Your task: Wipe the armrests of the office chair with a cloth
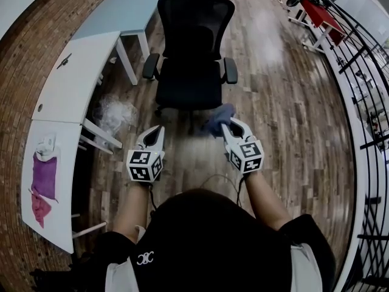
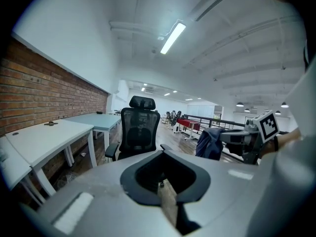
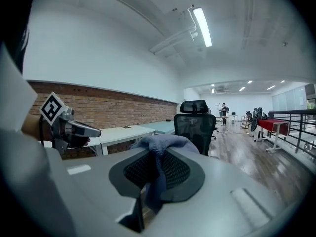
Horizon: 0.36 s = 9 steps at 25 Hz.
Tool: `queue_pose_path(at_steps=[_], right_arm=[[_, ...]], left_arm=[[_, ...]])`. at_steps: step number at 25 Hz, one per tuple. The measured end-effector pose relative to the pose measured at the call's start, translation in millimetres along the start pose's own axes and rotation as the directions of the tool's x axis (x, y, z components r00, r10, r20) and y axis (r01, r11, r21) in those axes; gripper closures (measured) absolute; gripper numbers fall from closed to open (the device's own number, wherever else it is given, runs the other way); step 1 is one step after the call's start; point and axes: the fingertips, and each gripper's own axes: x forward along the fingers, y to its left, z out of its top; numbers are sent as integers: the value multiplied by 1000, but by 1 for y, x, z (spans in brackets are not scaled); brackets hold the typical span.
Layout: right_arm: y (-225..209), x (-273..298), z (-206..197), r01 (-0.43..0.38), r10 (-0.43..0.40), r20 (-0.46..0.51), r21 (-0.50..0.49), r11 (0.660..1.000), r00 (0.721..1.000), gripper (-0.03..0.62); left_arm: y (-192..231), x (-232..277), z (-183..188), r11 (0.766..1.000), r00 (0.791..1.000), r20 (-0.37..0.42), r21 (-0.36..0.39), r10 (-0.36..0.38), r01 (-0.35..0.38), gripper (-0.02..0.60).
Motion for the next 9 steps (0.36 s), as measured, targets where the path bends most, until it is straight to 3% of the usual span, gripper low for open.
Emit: queue_pose_path(at_steps=[9], right_arm=[[4, -5, -3, -5, 5, -8, -14, 1000, 1000, 549]], left_arm=[[-4, -4, -5, 1000, 1000, 1, 0, -2, 2, 575]])
